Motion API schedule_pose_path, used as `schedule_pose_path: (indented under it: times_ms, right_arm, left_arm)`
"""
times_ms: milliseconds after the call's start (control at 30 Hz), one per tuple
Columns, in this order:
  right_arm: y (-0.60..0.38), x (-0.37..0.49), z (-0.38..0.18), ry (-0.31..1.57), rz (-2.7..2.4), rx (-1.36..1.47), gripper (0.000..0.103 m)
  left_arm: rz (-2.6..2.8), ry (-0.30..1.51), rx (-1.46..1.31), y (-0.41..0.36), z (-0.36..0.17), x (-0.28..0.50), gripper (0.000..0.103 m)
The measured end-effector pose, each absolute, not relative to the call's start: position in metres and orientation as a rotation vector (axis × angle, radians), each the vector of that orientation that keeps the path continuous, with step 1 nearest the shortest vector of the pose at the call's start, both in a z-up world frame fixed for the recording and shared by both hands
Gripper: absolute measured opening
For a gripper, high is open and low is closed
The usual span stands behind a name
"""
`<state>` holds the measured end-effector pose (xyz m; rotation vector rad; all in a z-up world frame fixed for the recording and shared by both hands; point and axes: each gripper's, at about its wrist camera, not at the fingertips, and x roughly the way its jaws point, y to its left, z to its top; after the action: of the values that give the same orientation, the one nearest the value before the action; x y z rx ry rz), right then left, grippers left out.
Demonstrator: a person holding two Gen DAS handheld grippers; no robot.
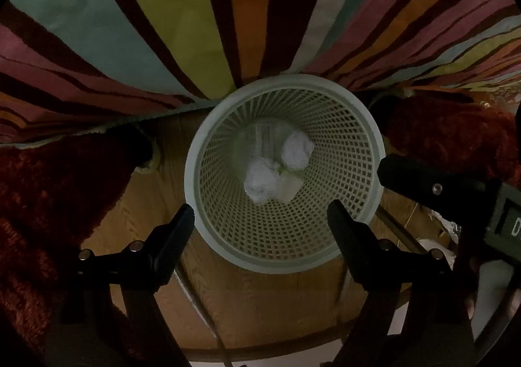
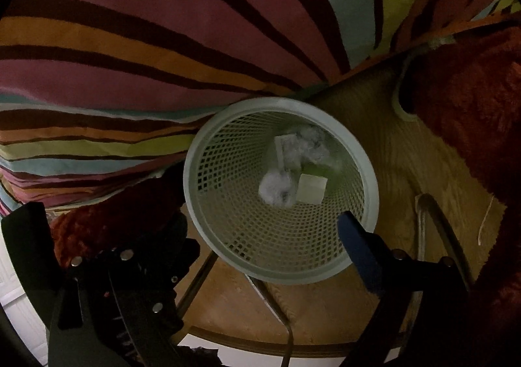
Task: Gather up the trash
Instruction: 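Open both tools to drop the paper balls into the wastebasket, then move both open tools back over the bed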
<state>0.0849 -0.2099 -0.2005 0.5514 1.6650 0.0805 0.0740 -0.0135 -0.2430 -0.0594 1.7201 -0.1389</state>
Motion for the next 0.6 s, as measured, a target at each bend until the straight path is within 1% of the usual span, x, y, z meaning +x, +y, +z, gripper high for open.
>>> schedule_pose_path:
  times_ms: [267, 467, 533, 600]
  right_arm:
    - [-0.211, 0.083, -0.192, 1.624, 0.074, 0.559, 0.089]
    - [-0.215, 0.078, -0.170, 1.545, 0.099, 0.551, 0.089]
    - [-0.218, 0.077, -0.162, 1.514, 0.114, 0.549, 0.089]
    - [-0.218, 0.076, -0.153, 1.484, 0.123, 0.537, 0.089]
  left_arm:
    - [-0.151, 1.683, -0.072, -0.012, -0.231, 0.071, 0.082]
    - [-0.162, 1.621, -0.073, -0.012, -0.213, 0.067, 0.082]
    - [-0.163, 1.590, -0.080, -0.011, -0.205, 0.065, 0.086]
    - [-0.162, 1.552, -0.092, -0.009, -0.195, 0.065, 0.086]
